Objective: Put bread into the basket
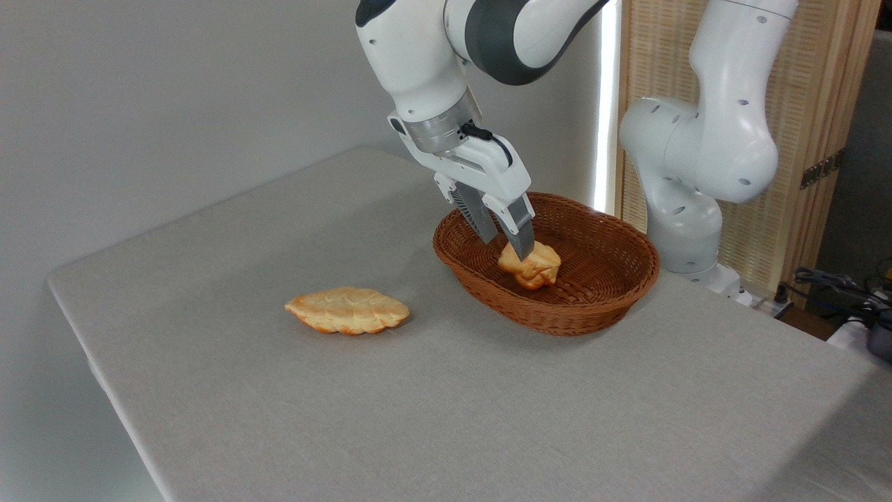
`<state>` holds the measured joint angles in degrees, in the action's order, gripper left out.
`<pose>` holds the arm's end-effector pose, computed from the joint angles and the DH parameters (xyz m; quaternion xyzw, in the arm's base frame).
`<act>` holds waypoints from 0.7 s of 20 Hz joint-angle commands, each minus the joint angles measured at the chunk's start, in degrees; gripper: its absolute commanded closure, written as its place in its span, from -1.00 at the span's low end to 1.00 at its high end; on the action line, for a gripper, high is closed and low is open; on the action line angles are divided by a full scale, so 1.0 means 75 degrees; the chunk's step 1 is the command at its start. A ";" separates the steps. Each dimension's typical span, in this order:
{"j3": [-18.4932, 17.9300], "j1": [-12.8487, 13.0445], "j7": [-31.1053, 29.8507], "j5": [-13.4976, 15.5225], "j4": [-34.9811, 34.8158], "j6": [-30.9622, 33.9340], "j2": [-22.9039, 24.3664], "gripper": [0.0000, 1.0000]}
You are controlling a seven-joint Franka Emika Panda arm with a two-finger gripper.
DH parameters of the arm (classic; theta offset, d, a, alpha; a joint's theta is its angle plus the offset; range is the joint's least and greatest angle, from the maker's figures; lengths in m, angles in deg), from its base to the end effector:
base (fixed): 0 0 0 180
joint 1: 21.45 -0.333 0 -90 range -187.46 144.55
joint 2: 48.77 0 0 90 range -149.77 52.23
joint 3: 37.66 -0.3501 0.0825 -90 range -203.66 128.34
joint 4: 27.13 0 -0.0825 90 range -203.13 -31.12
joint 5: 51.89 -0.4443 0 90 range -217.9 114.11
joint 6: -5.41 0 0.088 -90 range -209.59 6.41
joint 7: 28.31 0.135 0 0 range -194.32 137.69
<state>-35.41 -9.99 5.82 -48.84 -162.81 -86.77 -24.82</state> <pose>0.4009 -0.1053 0.4419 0.9041 -0.3917 -0.1638 0.0483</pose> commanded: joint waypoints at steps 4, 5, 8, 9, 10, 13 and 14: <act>-0.0054 0.0065 -0.0016 0.0109 0.0477 -0.0563 -0.0030 -1.00; -0.0054 0.0065 -0.0027 0.0120 0.0617 -0.0867 -0.0041 -1.00; -0.0054 0.0065 -0.0016 0.0109 0.0969 -0.1641 -0.0065 -1.00; -0.0054 0.0065 -0.0016 0.0109 0.1075 -0.1911 -0.0134 -1.00; -0.0100 0.0065 -0.0027 0.0109 0.1238 -0.2099 -0.0251 -1.00; -0.0241 0.0054 -0.0051 0.0109 0.2069 -0.2148 -0.0883 -1.00; -0.0334 0.0054 -0.0062 0.0109 0.2374 -0.2148 -0.1094 -1.00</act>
<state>-36.01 -9.94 5.82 -48.82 -152.62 -102.78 -26.73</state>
